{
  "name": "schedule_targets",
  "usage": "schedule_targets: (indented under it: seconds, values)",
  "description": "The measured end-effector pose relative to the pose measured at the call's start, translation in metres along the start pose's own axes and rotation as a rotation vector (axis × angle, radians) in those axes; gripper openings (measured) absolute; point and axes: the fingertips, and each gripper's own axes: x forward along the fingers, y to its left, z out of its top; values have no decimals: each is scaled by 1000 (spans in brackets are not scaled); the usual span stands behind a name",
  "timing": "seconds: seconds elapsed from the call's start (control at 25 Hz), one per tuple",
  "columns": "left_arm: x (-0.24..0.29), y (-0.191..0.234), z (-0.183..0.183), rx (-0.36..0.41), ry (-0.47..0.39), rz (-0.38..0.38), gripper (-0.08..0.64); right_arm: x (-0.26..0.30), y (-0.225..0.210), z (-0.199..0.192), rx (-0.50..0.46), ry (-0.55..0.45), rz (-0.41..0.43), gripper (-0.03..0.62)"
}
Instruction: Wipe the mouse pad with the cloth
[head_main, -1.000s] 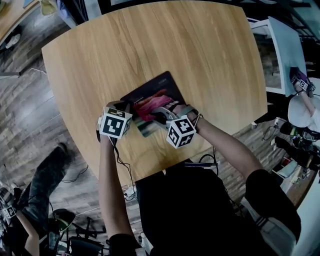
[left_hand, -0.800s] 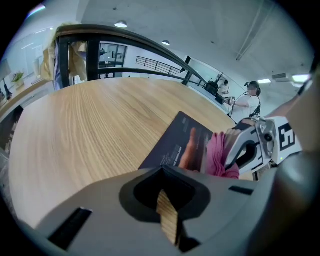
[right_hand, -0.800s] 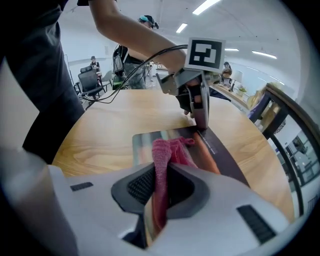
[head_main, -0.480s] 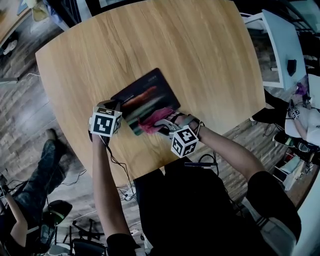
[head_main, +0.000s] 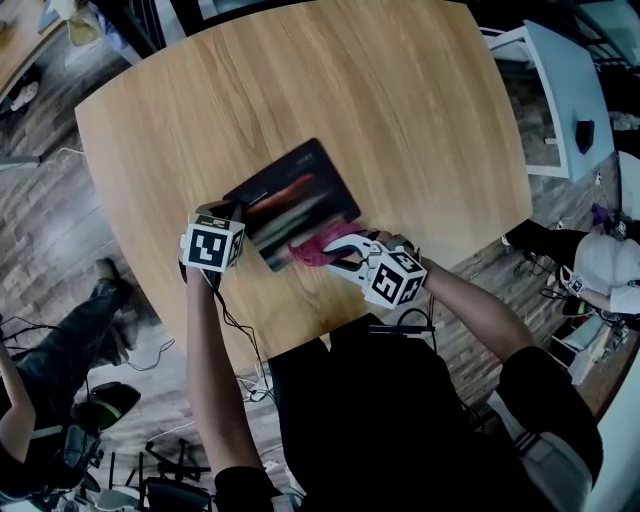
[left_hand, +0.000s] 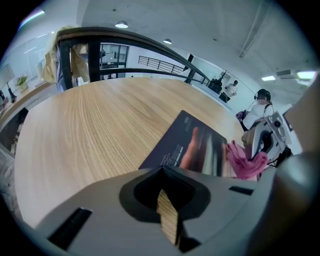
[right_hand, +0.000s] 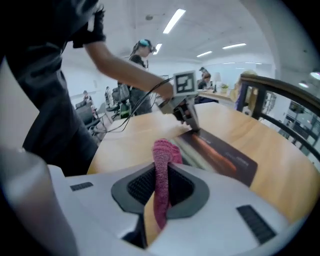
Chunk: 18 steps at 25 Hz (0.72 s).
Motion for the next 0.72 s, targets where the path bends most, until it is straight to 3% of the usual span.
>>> schedule_targets:
  seconds: [0.2,0.36,0.48,0.56,0.72]
  values:
    - [-1,0,-1,-8,-1,-8,23,-34,-96,58,119,-178,-159,58]
    - [-1,-2,-1,-16,-5,-12,23,-41,-166,92,90,-220,-265,58]
    - [-1,-4,-1,-14,0,-8,23,-27,-203,93,-8,-154,-333,58]
    - [-1,-5,0,-14,-1,-9,23,-10,-217,80,-123,-54,-356,58]
    - [-2,-5,2,-30,-16,-15,23,33,-207,44,-355,146,-263,58]
